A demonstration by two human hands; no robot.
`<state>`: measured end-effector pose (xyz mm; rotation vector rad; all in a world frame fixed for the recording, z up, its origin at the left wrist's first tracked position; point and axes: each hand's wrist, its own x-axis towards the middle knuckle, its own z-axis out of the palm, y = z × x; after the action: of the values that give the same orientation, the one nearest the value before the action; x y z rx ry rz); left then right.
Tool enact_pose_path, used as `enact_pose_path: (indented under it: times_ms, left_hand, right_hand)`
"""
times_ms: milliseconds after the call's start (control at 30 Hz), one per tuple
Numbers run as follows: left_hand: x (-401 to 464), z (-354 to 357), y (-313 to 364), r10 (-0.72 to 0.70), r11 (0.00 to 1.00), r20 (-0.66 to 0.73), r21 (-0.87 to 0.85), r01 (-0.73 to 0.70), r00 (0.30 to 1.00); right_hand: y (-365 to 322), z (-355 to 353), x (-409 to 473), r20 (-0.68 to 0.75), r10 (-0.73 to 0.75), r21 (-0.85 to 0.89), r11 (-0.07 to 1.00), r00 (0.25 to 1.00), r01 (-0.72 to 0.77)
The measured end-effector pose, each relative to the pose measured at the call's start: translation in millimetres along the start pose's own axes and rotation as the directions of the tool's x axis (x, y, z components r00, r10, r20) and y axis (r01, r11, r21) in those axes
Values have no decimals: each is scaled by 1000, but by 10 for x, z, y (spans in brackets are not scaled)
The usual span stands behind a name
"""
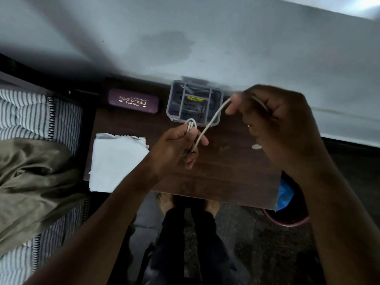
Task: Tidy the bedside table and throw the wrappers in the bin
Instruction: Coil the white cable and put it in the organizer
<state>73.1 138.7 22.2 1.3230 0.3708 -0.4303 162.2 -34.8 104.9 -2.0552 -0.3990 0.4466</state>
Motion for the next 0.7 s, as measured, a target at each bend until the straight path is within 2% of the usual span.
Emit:
enact_pose_path:
  times_ms: [133, 267, 367, 433, 533, 600, 700]
  left_hand:
    - [-37, -58, 20, 20, 1000, 31, 1, -20, 999]
    - [-4, -53, 34, -40, 962, 28, -267, 46, 999]
    - [18, -19, 84, -12, 857, 111, -511, 68, 994]
    - [25, -7, 125, 41, 808, 100, -589, 26, 994]
    - [26, -3, 213, 71, 767, 0, -639, -55, 997]
    - [38, -17, 279, 57, 707, -56, -703, -80, 997]
    - [99, -51, 367, 67, 610, -101, -783, -121, 993]
  right_hand:
    - [41, 62, 234, -112, 44, 129, 991, 993, -30]
    - [106, 249, 449, -172, 155, 154, 980, 973, -128]
    - [248, 391, 512, -167, 295, 218, 942, 941, -256]
    - [366, 474, 491, -147, 381, 273, 902, 913, -333]
    - [540, 601, 412, -107, 468, 333, 849, 878, -412]
    - [633, 713, 341, -120, 458, 199, 880, 881, -430]
    - [700, 896, 178, -38, 387, -177, 905, 921, -387]
